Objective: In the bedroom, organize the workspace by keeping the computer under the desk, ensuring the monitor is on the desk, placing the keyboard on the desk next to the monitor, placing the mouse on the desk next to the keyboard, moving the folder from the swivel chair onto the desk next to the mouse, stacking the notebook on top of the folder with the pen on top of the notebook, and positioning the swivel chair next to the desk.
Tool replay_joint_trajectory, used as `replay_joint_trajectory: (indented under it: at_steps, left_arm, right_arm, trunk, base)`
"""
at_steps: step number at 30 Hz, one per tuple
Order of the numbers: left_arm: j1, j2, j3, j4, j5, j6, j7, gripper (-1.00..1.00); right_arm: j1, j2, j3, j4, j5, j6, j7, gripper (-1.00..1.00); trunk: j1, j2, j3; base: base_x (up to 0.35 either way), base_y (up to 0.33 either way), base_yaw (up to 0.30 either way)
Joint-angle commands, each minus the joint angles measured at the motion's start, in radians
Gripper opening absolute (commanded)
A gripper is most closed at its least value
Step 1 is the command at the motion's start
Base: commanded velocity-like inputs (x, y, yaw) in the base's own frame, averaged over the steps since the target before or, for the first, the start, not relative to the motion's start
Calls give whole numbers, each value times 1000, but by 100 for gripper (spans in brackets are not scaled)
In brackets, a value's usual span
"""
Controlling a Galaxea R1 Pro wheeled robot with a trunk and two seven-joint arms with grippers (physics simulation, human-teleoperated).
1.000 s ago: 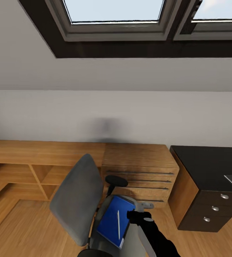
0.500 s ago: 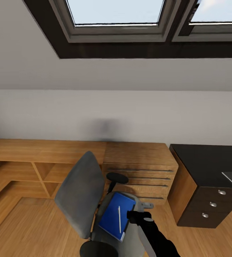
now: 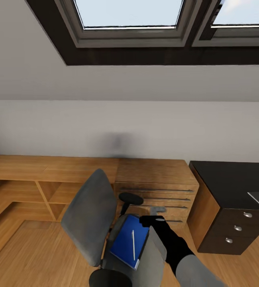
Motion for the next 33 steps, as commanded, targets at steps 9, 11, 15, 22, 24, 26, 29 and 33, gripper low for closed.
replay_joint_trajectory:
  at_steps: [9,11,15,22,24,26,29,33]
  left_arm:
    - [-1,-1,-10,-1,9,-3,0,100]
    - [-1,-2,-10,-1,8,-3,0,100]
    - [-1,-2,-10,0,8,-3,0,100]
    - [-1,-1,-10,0,8,-3,0,100]
    - [-1,-1,-10,-1,8,-3,0,100]
    - [-1,-1,-10,-1,8,-3,0,100]
    - [-1,-1,-10,-1,8,-3,0,100]
    - [-1,-1,-10,-1,8,-3,0,100]
  right_arm:
    - [-29,0,10,24,-4,-65,24,100]
    - [-29,0,25,25,-2,-71,24,100]
    - [-30,0,49,26,0,-75,23,100]
    - [-30,0,63,26,-1,-77,29,100]
    - [-30,0,64,26,-2,-76,29,100]
    - [-30,0,65,26,-3,-76,28,100]
    - [-30,0,66,27,-3,-75,28,100]
    - [-30,0,66,27,-3,-74,27,100]
  trunk:
    - [1,-2,-3]
    - [1,-2,-4]
    - [1,-2,-7]
    - [1,-2,-11]
    - [1,-2,-11]
    - [1,-2,-12]
    - [1,-2,-14]
    - [1,-2,-17]
  base:
    - [0,0,23]
    - [0,0,159]
    - [0,0,205]
    - [0,0,121]
    - [0,0,13]
    - [0,0,44]
    - [0,0,121]
    - [0,0,146]
